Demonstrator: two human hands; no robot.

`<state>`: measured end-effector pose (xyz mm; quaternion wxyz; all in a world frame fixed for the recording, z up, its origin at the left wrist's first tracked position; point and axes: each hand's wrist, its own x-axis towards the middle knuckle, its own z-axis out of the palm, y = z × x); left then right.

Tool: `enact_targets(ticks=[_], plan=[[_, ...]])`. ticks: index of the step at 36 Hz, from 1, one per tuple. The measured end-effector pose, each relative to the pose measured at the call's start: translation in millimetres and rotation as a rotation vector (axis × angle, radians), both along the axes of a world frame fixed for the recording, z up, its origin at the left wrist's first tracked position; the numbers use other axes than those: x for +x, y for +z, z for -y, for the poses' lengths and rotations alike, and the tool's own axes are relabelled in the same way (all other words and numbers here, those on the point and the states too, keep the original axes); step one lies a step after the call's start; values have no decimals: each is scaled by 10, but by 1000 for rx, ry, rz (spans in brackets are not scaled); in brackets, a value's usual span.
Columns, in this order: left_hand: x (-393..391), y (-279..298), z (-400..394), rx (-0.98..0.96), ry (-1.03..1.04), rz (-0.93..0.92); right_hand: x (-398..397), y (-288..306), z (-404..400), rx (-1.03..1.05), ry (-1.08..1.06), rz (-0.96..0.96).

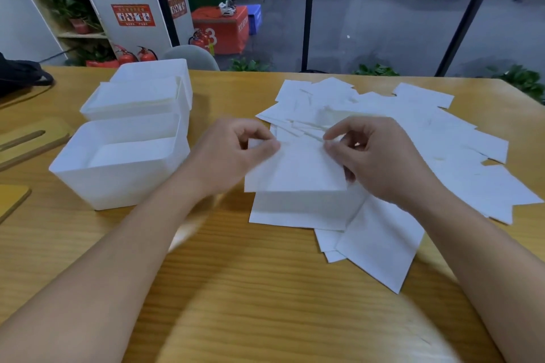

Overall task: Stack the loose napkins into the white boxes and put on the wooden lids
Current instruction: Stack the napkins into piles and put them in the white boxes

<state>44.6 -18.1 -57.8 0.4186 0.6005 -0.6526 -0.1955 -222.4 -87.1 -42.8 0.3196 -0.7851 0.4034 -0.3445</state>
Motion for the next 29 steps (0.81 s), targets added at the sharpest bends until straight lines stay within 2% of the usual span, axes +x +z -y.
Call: enact_targets(ticks=[3,6,20,29], plan=[[8,7,-42,236,-47,81,-31,-39,27,107,44,-230],[5,6,-55,331,-72,88,-47,-49,49,169,81,-331],[4,17,-60,431,-103,146,-76,-132,87,77,153,-418],[3,0,-51,412,-102,210,-83,-134,95,28,136,-441]])
